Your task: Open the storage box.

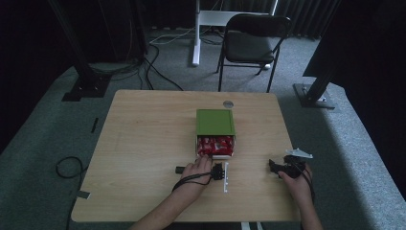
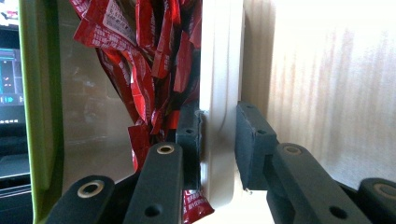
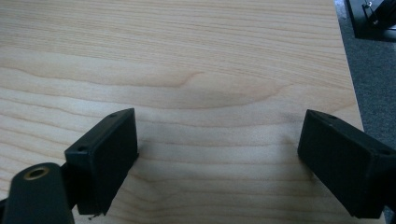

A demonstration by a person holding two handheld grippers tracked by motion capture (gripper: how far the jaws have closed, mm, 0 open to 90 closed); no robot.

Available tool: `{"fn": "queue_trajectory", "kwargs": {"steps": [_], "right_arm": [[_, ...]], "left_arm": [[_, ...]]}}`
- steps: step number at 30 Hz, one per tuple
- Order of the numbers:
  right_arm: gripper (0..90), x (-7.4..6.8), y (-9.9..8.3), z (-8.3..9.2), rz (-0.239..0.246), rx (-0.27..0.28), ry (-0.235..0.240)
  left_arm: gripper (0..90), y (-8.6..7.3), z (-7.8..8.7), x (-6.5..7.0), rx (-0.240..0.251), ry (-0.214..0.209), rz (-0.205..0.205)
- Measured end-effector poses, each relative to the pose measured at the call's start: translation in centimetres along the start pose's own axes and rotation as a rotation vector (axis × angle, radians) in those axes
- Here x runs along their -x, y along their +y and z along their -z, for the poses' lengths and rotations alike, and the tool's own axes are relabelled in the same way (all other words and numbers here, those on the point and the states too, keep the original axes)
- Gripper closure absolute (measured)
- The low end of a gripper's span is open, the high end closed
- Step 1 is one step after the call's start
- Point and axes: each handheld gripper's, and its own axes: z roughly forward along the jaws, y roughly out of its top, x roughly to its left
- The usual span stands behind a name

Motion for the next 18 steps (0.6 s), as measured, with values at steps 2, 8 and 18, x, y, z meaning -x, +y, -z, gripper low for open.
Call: {"fn": "queue_trajectory", "kwargs": {"steps": [2, 8, 18], "right_arm": [[11.6, 0.0, 0.0, 0.0, 0.0, 0.0, 0.0], [11.6, 0.0, 0.0, 0.0, 0.0, 0.0, 0.0], [11.6, 0.0, 0.0, 0.0, 0.001, 0.0, 0.0]], "left_arm": [[74.5, 0.0, 0.3, 0.1, -0.001, -0.008, -0.001], [74.7, 0.2, 1.3, 0.5, -0.001, -0.024, -0.006], [74.7, 0.1, 2.4, 1.3, 0.017, -0.033, 0.001]]}}
